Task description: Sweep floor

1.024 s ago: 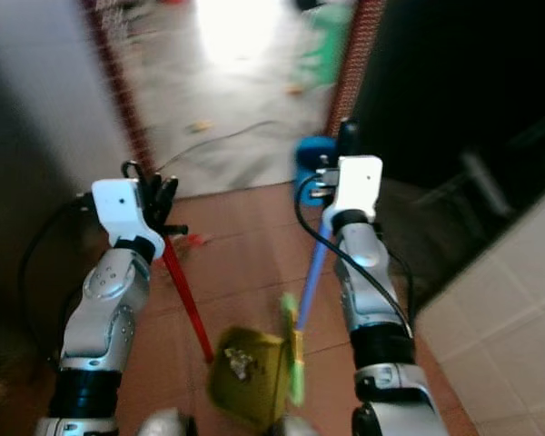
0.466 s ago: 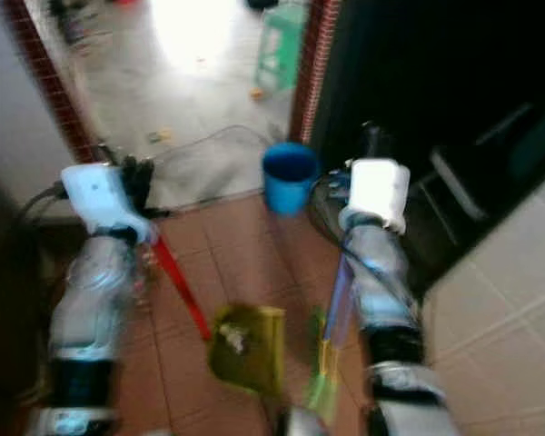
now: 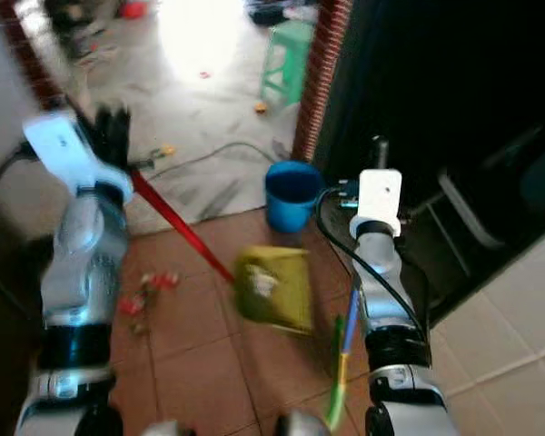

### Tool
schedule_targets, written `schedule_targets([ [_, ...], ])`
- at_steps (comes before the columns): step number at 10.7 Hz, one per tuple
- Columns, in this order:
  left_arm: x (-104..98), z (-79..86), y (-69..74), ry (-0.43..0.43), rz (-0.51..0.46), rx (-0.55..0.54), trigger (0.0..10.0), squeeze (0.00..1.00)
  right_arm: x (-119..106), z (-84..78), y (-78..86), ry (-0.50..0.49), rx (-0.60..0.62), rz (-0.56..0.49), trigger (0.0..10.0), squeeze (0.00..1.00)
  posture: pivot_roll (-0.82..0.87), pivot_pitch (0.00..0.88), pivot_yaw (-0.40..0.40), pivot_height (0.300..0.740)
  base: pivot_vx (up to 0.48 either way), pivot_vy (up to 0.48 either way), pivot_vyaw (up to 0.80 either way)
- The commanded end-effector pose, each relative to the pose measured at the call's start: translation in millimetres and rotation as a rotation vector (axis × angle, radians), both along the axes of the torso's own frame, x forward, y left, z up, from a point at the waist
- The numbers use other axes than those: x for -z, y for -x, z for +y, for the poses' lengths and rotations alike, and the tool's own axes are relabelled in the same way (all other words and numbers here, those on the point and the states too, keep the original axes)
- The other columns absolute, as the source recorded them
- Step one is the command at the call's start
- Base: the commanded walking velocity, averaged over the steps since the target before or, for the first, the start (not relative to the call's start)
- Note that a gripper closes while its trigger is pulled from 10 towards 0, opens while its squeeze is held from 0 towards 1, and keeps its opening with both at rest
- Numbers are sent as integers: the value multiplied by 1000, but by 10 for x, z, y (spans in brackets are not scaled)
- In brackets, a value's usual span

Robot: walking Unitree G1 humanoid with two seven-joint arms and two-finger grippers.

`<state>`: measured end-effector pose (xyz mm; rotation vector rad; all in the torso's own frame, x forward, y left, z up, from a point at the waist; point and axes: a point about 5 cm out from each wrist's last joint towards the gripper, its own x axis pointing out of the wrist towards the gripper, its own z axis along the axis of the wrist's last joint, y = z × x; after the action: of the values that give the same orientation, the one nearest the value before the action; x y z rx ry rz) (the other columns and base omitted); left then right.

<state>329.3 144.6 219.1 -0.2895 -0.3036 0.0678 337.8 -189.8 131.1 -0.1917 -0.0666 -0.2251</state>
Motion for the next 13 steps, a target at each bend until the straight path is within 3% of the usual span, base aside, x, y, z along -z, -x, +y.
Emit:
schedule_targets([
  [1,-128,7,-11,66,-48,-7,10000,0,-55,-85,4,39,30,-16,10000,0,-24,0,-21,740,461,0,0],
  [6,-351,39,-118,121,-101,-40,10000,0,8,-33,32,24,4,2,10000,0,-31,0,-17,740,480,0,0],
  [9,-423,142,-146,136,-119,-102,10000,0,39,29,37,13,-36,19,10000,0,-29,0,-17,740,480,0,0],
  [13,-523,295,-179,126,-161,-178,10000,0,155,225,77,-9,-154,72,10000,0,-34,0,-20,740,480,0,0],
])
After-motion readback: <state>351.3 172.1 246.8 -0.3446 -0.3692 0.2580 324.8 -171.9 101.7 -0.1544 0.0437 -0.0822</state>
